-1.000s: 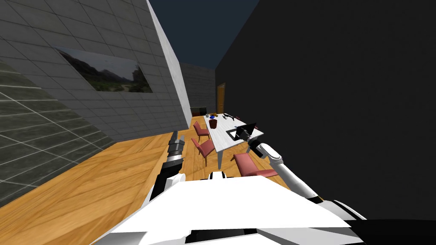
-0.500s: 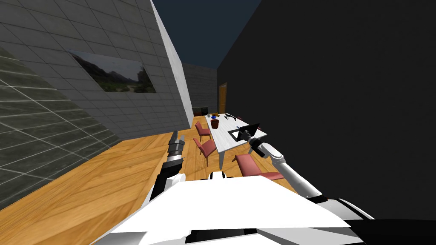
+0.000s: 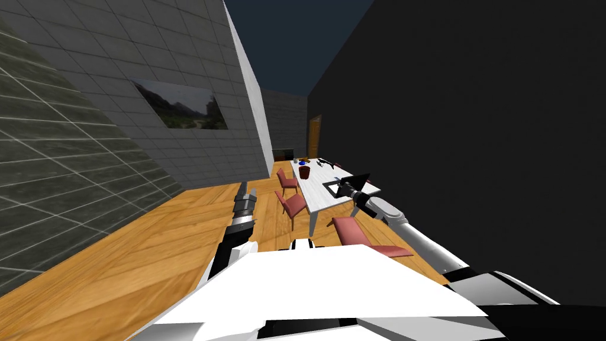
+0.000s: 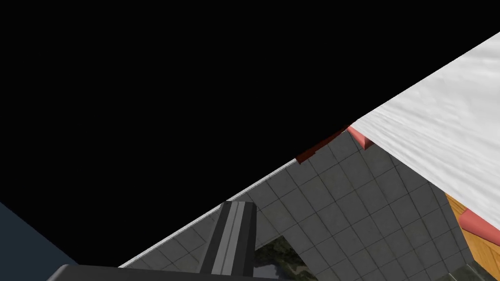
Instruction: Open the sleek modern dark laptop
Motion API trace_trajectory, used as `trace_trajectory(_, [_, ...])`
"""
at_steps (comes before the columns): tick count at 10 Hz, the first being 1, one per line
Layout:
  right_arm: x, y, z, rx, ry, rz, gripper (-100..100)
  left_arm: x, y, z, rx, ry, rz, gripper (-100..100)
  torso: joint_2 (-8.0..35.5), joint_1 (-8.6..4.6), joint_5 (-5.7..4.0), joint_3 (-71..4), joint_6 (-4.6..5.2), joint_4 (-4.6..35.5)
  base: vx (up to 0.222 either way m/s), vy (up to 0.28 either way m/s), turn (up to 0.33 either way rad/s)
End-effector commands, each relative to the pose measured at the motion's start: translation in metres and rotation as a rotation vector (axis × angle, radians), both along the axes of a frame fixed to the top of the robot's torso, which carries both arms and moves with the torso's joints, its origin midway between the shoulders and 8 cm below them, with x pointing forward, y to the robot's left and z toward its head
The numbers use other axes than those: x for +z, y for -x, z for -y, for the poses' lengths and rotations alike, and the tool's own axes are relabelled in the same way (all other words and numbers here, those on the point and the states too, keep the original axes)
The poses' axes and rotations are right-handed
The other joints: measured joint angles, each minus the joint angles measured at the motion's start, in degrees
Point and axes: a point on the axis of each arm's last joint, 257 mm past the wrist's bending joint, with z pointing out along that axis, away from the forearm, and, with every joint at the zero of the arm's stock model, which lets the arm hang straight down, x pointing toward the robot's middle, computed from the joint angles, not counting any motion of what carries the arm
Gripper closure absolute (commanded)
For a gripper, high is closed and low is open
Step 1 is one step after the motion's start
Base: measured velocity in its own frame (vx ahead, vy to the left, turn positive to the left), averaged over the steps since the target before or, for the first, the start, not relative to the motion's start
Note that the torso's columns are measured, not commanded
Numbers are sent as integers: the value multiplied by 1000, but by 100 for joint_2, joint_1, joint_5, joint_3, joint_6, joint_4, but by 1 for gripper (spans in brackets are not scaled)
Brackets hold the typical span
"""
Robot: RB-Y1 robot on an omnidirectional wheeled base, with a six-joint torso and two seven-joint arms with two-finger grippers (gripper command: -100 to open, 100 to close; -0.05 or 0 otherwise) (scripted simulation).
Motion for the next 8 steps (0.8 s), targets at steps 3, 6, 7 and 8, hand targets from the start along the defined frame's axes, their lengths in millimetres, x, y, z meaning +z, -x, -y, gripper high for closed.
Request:
trace_trajectory(3, [-7,4,57,-48,9,-103,100,0,0,0,0,0,0,0,9,-1,2,5,5,3,4,66,126])
trace_trajectory(6, [4,7,94,-81,47,-140,100,0,0,0,0,0,0,0,4,2,1,2,0,1,0,67,98])
trace_trajectory(7, [1,10,110,-108,28,-175,100,0,0,0,0,0,0,0,-1,0,3,0,3,2,5,76,116])
trace_trajectory(8, [7,10,117,-112,45,-175,100,0,0,0,0,0,0,0,-3,-2,0,-2,1,-1,5,63,85])
